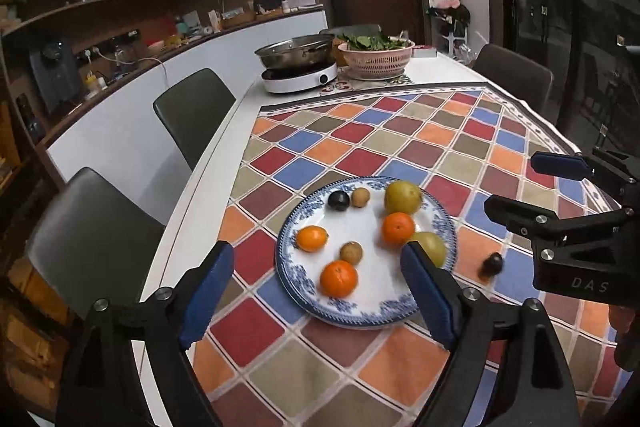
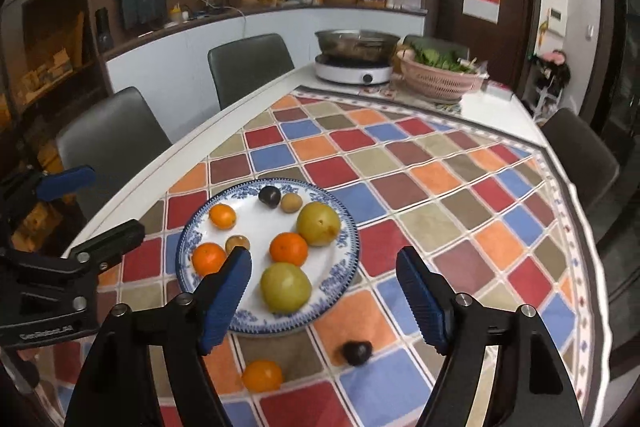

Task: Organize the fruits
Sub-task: 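Move both tools back toward the remaining orange and plum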

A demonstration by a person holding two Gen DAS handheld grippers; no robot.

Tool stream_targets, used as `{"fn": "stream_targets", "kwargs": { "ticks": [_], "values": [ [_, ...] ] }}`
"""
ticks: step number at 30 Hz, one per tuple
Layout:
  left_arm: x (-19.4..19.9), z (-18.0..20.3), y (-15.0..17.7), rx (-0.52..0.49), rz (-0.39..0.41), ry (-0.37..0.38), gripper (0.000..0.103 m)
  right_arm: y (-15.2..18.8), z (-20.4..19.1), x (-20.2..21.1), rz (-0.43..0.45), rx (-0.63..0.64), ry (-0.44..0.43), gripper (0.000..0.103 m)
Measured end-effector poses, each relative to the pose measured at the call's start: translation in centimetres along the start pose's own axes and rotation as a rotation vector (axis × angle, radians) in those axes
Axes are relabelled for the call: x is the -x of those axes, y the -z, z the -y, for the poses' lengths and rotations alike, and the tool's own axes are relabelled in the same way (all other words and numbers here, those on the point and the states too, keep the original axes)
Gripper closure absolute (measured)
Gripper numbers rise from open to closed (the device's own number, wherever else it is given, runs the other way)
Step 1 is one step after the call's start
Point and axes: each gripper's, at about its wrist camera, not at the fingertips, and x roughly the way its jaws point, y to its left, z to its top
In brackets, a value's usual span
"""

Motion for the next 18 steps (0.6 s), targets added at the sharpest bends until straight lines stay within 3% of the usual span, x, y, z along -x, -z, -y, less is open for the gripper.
{"fn": "stream_targets", "kwargs": {
  "ticks": [11,18],
  "values": [
    [4.5,2.0,3.3,0.102,0.037,0.013,0.012,3.2,0.4,5.2,0.073,0.039,0.047,0.028],
    [4.9,4.0,4.8,0.095,0.04,0.047,0.012,5.3,1.1,5.7,0.055,0.052,0.019,0.028]
  ]
}}
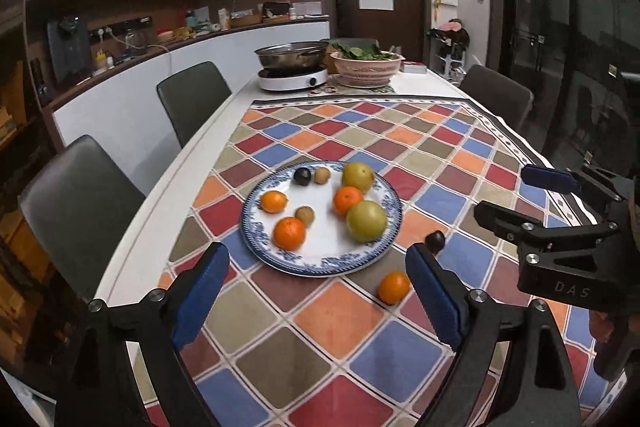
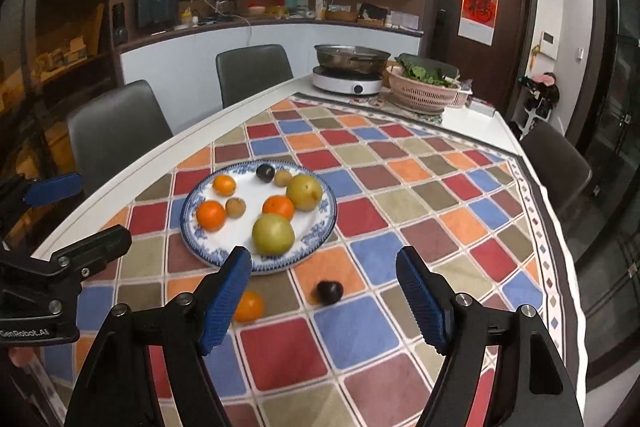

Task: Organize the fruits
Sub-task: 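Move both tools back toward the remaining orange and plum, then grasp the mandarin orange with the left tool while the right tool grasps the dark plum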

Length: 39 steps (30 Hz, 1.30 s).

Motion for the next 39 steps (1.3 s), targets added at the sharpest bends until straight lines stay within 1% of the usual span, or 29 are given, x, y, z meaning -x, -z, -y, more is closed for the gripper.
{"fn": "stream_targets", "kwargs": {
  "ticks": [3,9,14,16,17,19,21,22,24,27,31,32,33,37,39],
  "values": [
    [-0.4,1.1,0.7,-0.022,0.005,0.008,0.013,0.9,0.5,-0.4,-0.017,0.017,-0.015,0.028],
    [-2.4,2.9,2.2,-0.066,-0.024,0.053,0.013,2.0,1.5,-1.4,-0.035,0.067,-0.027,0.028],
    [-4.3,4.0,3.3,-0.088,-0.065,0.11,0.018,3.0,2.0,-2.9,-0.063,0.1,-0.044,0.029],
    [-5.2,4.3,3.6,-0.094,-0.081,0.127,0.022,3.4,2.1,-3.6,-0.075,0.113,-0.048,0.03],
    [-5.7,4.5,3.7,-0.096,-0.092,0.137,0.024,3.5,2.1,-3.9,-0.081,0.118,-0.05,0.033],
    [-6.9,4.7,3.9,-0.096,-0.113,0.157,0.027,3.9,2.2,-4.8,-0.099,0.127,-0.059,0.036],
    [-7.9,4.7,4.1,-0.096,-0.137,0.166,0.033,4.2,2.3,-5.5,-0.115,0.128,-0.066,0.043],
    [-8.3,4.8,4.2,-0.094,-0.148,0.171,0.034,4.3,2.4,-6.0,-0.128,0.129,-0.075,0.044],
    [-9.3,4.8,4.3,-0.093,-0.167,0.184,0.039,4.6,2.5,-6.9,-0.146,0.124,-0.084,0.047],
    [-10.1,5.0,4.5,-0.098,-0.184,0.196,0.041,4.9,2.6,-8.1,-0.173,0.111,-0.106,0.054],
    [-10.8,5.4,4.6,-0.106,-0.194,0.21,0.044,5.2,2.8,-9.4,-0.199,0.083,-0.133,0.054],
    [-11.0,5.5,4.6,-0.109,-0.197,0.213,0.044,5.2,2.8,-9.7,-0.203,0.076,-0.139,0.056],
    [-11.2,5.6,4.5,-0.11,-0.199,0.215,0.047,5.2,2.8,-9.9,-0.208,0.067,-0.148,0.059],
    [-11.8,5.6,4.4,-0.106,-0.217,0.229,0.056,5.1,3.1,-10.9,-0.228,0.025,-0.169,0.059],
    [-12.1,5.6,4.4,-0.104,-0.227,0.235,0.064,5.0,3.1,-11.3,-0.237,0.01,-0.177,0.059]
  ]
}}
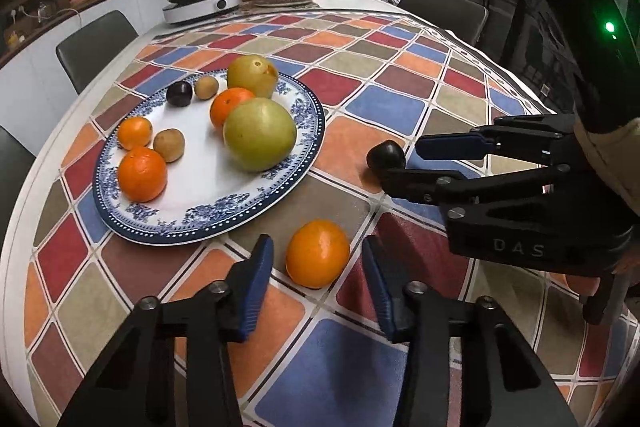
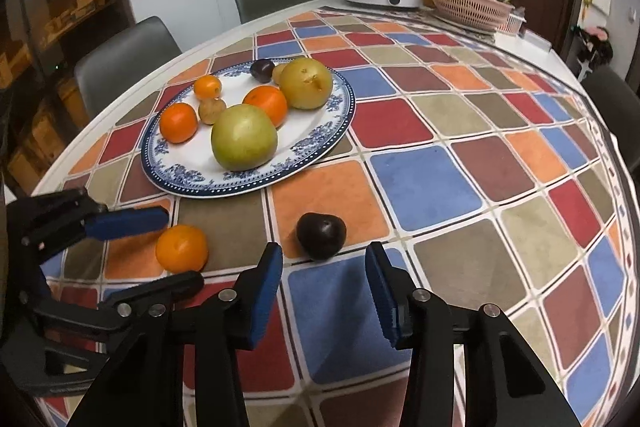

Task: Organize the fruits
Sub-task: 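Grasp the mandarin orange with the left tool while the right tool grasps the dark plum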

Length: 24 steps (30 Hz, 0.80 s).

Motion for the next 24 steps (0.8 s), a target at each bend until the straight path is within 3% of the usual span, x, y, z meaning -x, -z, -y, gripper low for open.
{"fn": "stream_targets", "kwargs": {
  "ticks": [2,11,16,24],
  "values": [
    [-0.2,-0.1,-0.1,0.008,-0.007,0.01,0.07,-0.1,0.1,-0.4,-0.006,-0.01,-0.002,0.063],
    [-0.1,-0.8,-0.4,0.036,-0.008,0.011,0.07,-0.9,-0.1,-1.9,-0.022,-0.042,-0.025,0.065],
    [0.2,-1.3,-0.7,0.057,-0.002,-0.003,0.07,-1.1,-0.2,-2.1,-0.022,-0.045,-0.009,0.074],
    [1.8,-1.9,-0.4,0.079,0.024,0.003,0.07,-0.9,-1.0,-0.3,0.016,-0.046,-0.003,0.074]
  ]
}}
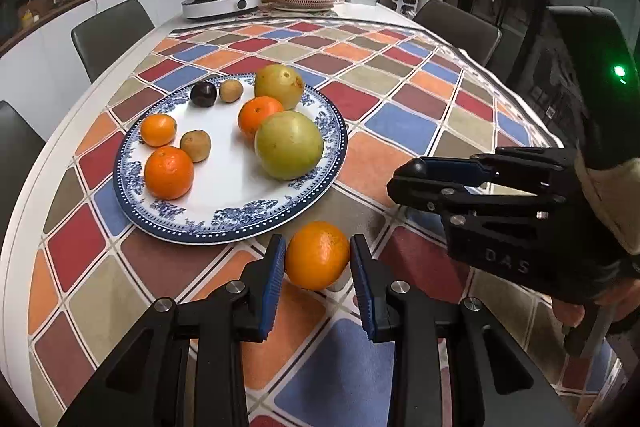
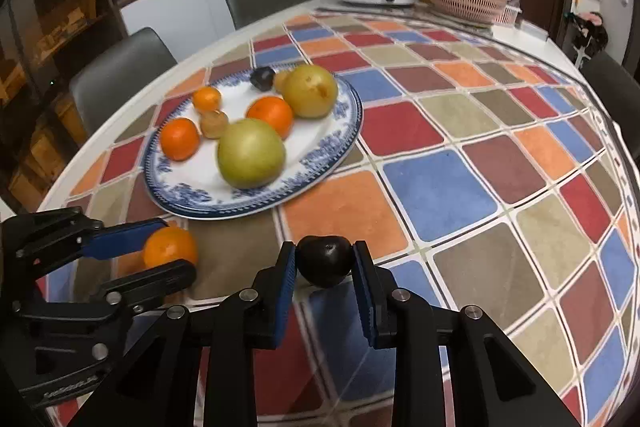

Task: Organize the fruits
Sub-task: 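Grasp the mandarin orange with the left tool while the right tool grasps the dark plum, then carry the orange and plum onto the plate and open both tools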

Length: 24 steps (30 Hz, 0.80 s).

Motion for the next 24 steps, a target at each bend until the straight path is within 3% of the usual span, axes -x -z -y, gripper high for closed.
{"fn": "stream_targets", "kwargs": {
  "ticks": [24],
  "values": [
    [7.1,-2.8,0.9,0.027,0.102,-0.061,0.07,0.3,-6.4,6.7,0.126,0.009,-0.041,0.074]
  ]
}}
